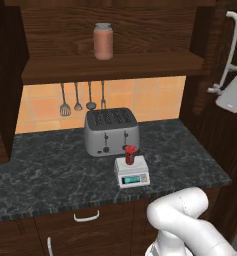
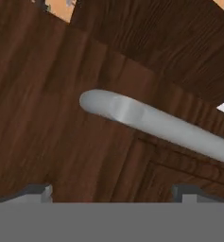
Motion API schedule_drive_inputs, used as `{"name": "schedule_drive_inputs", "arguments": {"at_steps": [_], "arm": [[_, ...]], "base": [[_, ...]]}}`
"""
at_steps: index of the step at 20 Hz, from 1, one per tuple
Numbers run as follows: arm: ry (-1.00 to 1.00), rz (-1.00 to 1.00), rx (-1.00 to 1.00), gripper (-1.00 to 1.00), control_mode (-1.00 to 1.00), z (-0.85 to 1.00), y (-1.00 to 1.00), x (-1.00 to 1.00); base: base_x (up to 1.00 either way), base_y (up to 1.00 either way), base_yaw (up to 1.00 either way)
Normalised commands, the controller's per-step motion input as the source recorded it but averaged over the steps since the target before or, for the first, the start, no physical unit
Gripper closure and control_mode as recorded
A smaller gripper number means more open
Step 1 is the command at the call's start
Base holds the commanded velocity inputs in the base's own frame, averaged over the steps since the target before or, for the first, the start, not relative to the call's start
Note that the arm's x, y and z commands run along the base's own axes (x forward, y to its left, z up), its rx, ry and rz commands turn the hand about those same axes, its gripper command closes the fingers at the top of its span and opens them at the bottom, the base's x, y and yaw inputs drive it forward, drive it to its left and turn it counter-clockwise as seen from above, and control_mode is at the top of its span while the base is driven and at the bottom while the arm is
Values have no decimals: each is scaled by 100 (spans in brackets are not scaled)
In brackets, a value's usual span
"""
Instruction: Pick the yogurt and place it on the digital scale for weighing, and close the cabinet.
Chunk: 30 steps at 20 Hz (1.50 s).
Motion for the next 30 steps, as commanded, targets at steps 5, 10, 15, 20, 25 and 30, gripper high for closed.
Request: {"name": "schedule_drive_inputs", "arguments": {"at_steps": [5, 10, 15, 20, 25, 30], "arm": [[0, 0, -15, -100, -100, 0, 100, 100], [0, -2, -18, -100, -100, 0, 69, 98], [-1, -5, -17, -100, -100, 0, 58, 100], [-6, -7, -16, -100, -100, -8, 37, 100], [-11, -1, -8, -100, -100, -9, 5, 74], [-22, 0, -11, -100, -100, 0, 18, 9]], "base": [[0, 0, 0], [0, 0, 0], [0, 0, 0], [0, 0, 0], [0, 0, 0], [0, 0, 0]]}}
